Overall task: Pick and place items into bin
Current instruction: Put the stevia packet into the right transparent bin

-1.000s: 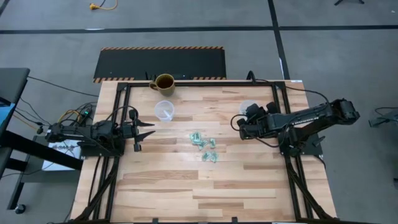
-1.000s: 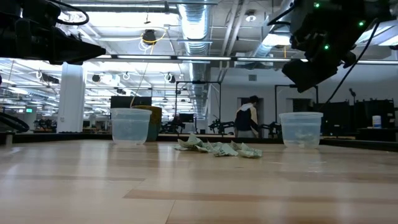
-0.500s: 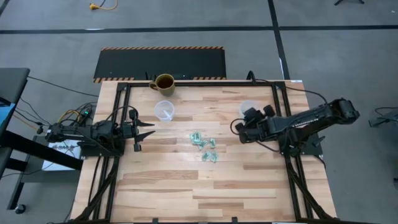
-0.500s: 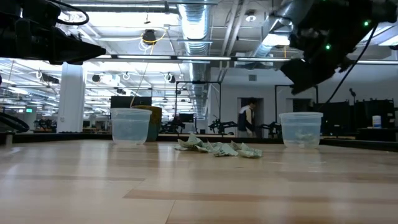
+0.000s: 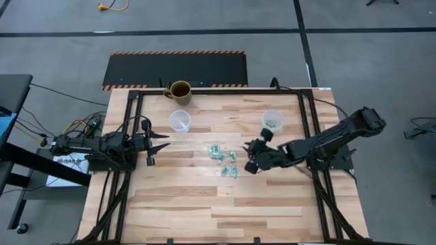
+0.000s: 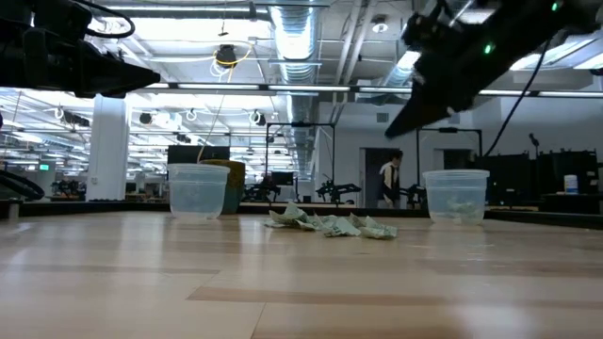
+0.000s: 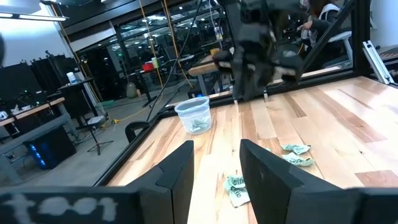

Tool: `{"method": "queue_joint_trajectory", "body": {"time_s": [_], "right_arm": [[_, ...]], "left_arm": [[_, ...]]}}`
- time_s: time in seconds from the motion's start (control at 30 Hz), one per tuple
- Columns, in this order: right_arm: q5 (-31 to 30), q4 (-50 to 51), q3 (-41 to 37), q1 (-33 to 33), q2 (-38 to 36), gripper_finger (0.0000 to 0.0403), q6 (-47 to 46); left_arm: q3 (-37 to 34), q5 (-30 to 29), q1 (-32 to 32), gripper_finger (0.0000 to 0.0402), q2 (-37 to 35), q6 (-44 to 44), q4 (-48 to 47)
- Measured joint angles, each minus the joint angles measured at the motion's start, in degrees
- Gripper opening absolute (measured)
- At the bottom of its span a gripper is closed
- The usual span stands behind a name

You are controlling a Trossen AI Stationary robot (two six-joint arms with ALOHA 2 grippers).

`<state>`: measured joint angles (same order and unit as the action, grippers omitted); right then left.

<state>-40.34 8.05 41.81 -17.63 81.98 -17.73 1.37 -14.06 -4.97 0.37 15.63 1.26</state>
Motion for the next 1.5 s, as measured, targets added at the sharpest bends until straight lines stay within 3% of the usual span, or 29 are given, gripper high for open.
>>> {"method": "queue_joint_trajectory", "body": {"time_s": [0.23,0.43,0.9,1.5], "right_arm": [[0.65,-6.53,-0.05,0.0,9.25,0.0077,0.23],[4.86,-12.86,-0.03,0.2,13.57,0.0077,0.71],[13.06,-19.48,0.05,2.84,18.97,0.0077,1.82],[17.29,-22.15,0.25,6.74,25.0,0.0074,1.16]], "left_arm": [[-0.01,0.0,0.0,0.0121,-0.01,-0.01,0.0],[0.0,0.0,0.0,0.0121,-0.01,0.12,0.0],[-0.01,0.0,-0.02,0.0121,-0.01,-0.16,0.0],[0.0,0.02,0.0,0.0121,0.0,-0.27,0.0]]}}
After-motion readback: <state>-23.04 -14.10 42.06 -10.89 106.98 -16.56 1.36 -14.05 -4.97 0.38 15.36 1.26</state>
